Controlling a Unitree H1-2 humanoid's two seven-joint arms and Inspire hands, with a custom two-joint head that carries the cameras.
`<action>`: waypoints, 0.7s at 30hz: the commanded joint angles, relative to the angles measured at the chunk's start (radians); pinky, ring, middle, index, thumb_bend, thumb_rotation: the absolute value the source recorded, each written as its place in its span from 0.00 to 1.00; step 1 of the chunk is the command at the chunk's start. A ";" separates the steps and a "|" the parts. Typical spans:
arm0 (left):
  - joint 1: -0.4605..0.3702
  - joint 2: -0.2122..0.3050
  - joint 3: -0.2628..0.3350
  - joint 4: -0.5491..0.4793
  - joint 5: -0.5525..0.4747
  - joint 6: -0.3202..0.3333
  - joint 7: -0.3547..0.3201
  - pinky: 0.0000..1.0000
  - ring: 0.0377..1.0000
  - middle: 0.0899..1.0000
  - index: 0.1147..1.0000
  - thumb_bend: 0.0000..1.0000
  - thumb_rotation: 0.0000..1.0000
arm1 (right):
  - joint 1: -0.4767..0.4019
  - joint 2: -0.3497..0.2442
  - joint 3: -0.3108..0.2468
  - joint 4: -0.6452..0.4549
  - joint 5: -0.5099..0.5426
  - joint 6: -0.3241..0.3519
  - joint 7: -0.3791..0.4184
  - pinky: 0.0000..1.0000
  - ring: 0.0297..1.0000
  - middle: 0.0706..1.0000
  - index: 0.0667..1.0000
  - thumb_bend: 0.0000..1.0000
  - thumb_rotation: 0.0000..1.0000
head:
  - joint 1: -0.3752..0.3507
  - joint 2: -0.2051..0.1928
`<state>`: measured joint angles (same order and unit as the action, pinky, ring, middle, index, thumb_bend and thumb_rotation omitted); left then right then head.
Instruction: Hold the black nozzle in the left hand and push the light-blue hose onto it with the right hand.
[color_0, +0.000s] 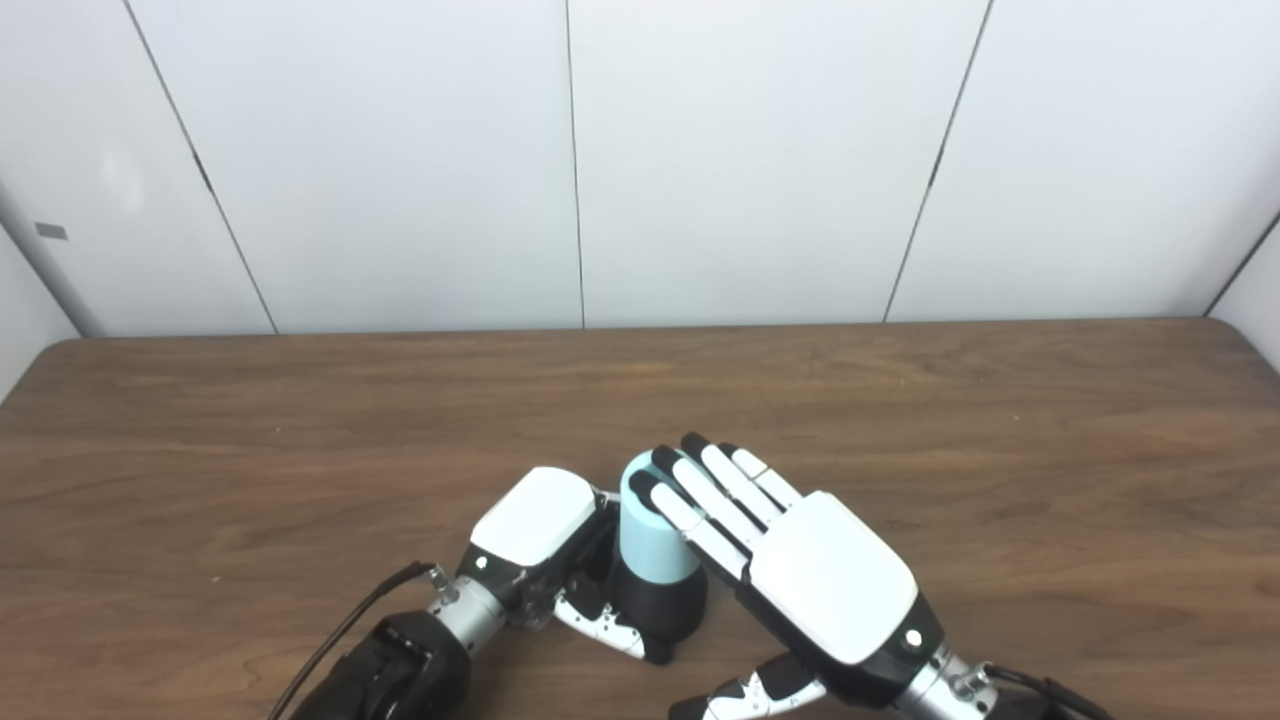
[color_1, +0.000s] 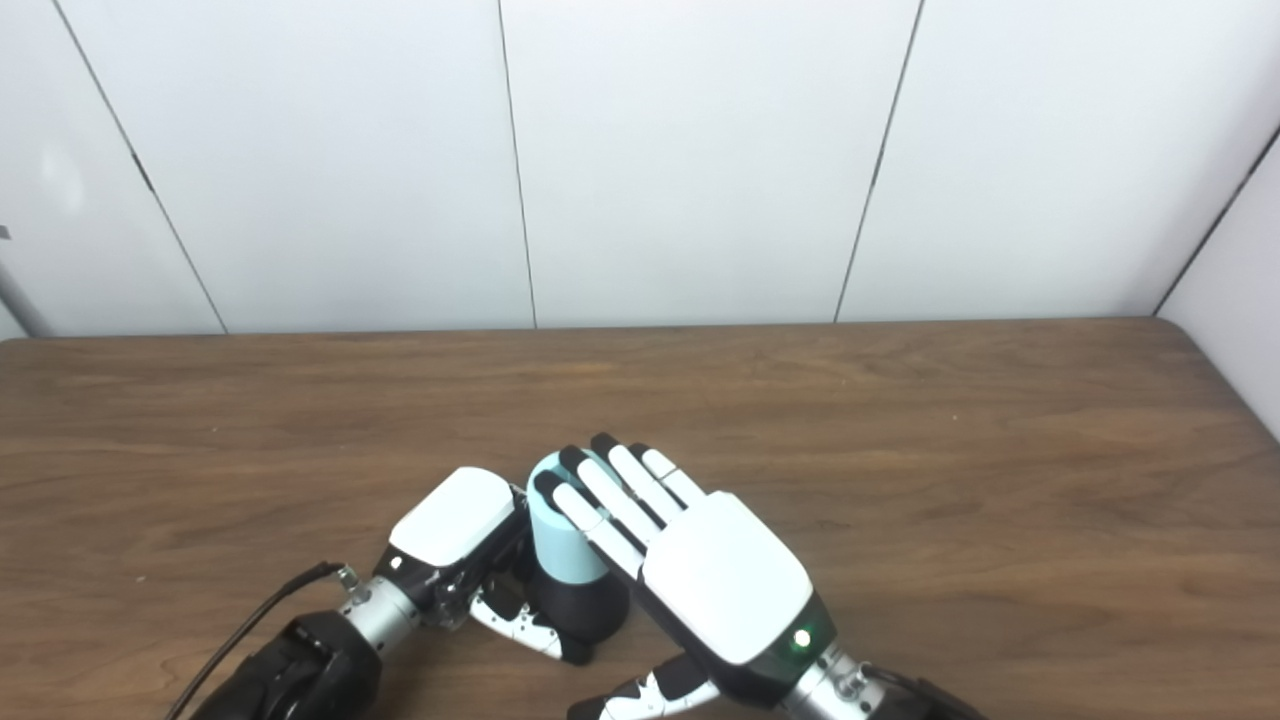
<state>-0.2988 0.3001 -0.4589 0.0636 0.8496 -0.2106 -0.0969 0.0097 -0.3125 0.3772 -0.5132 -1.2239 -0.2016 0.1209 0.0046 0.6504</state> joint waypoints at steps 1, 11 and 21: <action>0.001 0.004 -0.006 -0.006 -0.004 0.000 -0.023 0.12 0.14 0.42 0.41 0.52 0.00 | 0.041 -0.021 0.021 0.067 -0.028 -0.005 0.074 0.94 1.00 1.00 1.00 0.60 0.81 | 0.000 0.001; -0.001 0.004 -0.008 0.003 -0.004 -0.009 -0.015 0.12 0.14 0.42 0.41 0.52 0.00 | 0.019 0.009 -0.009 0.078 0.126 -0.013 -0.046 1.00 1.00 1.00 1.00 0.66 0.82 | 0.001 -0.006; -0.002 -0.001 -0.009 0.013 -0.008 -0.011 -0.007 0.12 0.14 0.42 0.41 0.52 0.00 | -0.061 0.088 -0.084 0.048 0.307 -0.024 -0.106 1.00 1.00 1.00 1.00 0.75 0.89 | 0.003 -0.013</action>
<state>-0.2992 0.2973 -0.4596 0.0653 0.8385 -0.2117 -0.0943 -0.0187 -0.2296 0.3084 -0.4395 -0.9477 -0.2059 0.0387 0.0062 0.6366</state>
